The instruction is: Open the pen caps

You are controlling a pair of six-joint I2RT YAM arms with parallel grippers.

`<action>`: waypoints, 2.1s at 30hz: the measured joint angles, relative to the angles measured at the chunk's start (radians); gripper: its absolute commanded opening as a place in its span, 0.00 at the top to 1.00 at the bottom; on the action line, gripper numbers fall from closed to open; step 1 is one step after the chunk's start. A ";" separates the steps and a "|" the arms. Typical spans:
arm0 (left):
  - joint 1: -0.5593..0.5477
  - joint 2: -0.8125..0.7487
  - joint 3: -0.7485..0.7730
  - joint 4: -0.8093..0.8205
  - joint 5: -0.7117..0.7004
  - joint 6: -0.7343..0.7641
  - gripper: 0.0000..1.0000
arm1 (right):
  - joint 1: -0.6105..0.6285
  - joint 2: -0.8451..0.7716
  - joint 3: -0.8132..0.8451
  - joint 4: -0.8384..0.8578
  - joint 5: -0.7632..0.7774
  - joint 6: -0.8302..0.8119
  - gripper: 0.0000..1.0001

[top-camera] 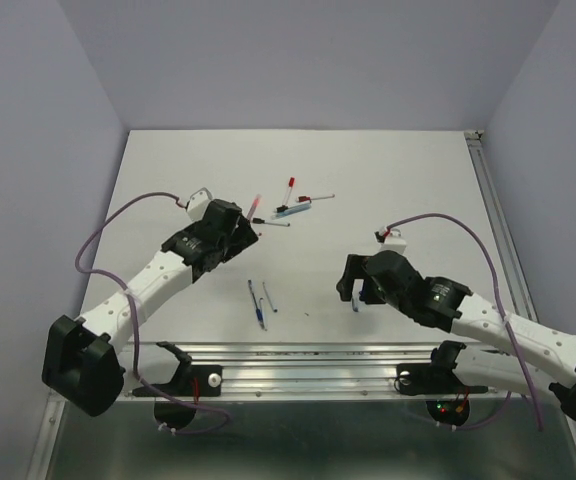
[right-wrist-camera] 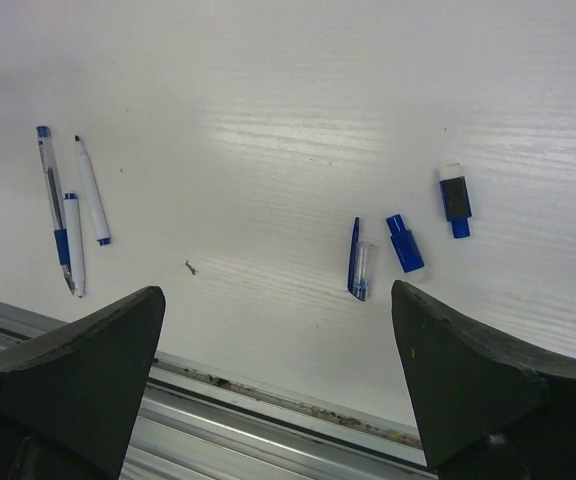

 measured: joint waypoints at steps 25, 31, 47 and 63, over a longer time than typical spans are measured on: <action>0.212 0.607 0.381 -0.035 -0.011 -0.098 0.20 | 0.000 0.036 0.000 -0.014 0.119 -0.019 0.00; 0.240 0.667 0.399 -0.042 -0.011 -0.103 0.23 | -0.001 0.028 0.000 -0.015 0.132 -0.023 0.00; 0.260 0.758 0.444 -0.031 -0.027 -0.101 0.35 | -0.001 0.029 0.000 -0.015 0.138 -0.038 0.00; 0.259 0.791 0.483 -0.052 -0.042 -0.102 0.48 | -0.005 -0.019 -0.002 -0.007 0.157 -0.038 0.00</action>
